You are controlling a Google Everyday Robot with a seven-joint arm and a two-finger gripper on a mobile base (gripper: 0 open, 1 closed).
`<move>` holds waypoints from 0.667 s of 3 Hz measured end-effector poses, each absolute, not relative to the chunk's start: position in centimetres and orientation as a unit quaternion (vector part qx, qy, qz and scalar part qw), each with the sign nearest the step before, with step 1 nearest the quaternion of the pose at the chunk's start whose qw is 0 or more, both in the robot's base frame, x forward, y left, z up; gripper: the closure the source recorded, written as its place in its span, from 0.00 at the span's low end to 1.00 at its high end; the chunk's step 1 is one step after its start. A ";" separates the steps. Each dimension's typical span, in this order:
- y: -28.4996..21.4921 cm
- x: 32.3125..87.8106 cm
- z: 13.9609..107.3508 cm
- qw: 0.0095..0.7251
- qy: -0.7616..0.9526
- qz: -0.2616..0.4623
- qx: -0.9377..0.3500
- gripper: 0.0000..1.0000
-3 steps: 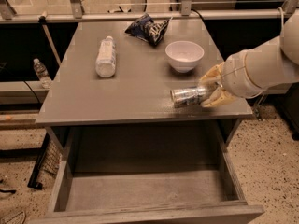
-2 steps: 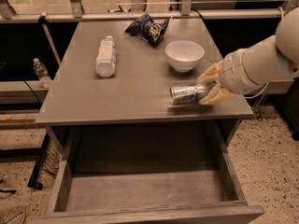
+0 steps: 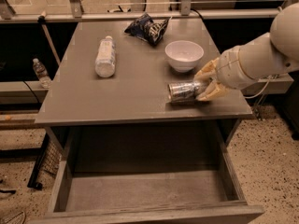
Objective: Pick redbull can from top drawer and place on counter
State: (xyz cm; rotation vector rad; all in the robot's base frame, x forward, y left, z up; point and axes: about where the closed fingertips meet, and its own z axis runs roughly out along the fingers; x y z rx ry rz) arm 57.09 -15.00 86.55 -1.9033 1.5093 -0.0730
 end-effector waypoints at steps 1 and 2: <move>-14.8 57.1 86.6 0.348 0.581 -0.028 -0.735 0.60; -14.7 57.0 86.6 0.348 0.580 -0.028 -0.736 0.37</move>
Offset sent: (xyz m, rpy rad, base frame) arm -0.0003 0.0015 0.0003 -0.0006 -0.0003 0.0027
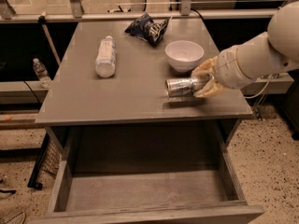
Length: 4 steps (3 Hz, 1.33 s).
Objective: Pick redbull can from top drawer and place on counter
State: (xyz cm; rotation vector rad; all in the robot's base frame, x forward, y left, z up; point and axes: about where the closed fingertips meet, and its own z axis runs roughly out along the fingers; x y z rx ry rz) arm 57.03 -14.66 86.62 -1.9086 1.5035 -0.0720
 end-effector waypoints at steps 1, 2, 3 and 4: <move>-14.4 57.0 86.7 0.348 0.578 -0.028 -0.737 0.06; -14.3 56.9 86.7 0.348 0.578 -0.028 -0.738 0.00; -14.3 56.9 86.7 0.348 0.578 -0.028 -0.738 0.00; -15.6 56.5 87.4 0.343 0.589 -0.034 -0.731 0.00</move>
Offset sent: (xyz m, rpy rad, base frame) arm -0.0004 0.0015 0.0004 -0.0007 -0.0003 0.0026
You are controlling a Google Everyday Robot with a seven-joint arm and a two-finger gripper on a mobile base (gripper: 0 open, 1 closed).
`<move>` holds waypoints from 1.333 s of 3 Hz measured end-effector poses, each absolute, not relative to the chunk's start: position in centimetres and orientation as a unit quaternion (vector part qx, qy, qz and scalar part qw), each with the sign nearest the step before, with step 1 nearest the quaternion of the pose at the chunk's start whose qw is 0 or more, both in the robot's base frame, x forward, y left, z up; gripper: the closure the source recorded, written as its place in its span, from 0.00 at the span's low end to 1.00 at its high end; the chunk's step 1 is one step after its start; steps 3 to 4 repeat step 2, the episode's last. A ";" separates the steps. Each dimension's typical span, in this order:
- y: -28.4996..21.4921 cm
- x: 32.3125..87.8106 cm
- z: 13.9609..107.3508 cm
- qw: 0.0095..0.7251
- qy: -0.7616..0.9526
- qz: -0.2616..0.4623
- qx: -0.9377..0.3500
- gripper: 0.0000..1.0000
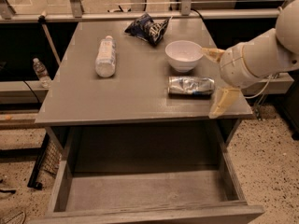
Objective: Pick redbull can from top drawer and place on counter
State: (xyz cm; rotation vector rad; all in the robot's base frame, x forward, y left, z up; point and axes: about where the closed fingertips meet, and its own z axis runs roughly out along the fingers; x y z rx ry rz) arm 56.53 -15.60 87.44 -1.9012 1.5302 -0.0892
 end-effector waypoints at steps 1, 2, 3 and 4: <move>-18.3 55.8 88.3 0.339 0.611 -0.047 -0.714 0.00; -21.8 55.5 88.5 0.334 0.639 -0.058 -0.691 0.00; -21.8 55.5 88.5 0.334 0.639 -0.058 -0.691 0.00; -21.8 55.5 88.5 0.334 0.639 -0.058 -0.691 0.00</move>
Offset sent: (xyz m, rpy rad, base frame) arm -0.0151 -0.1100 0.0119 -0.0086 0.0187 -0.2382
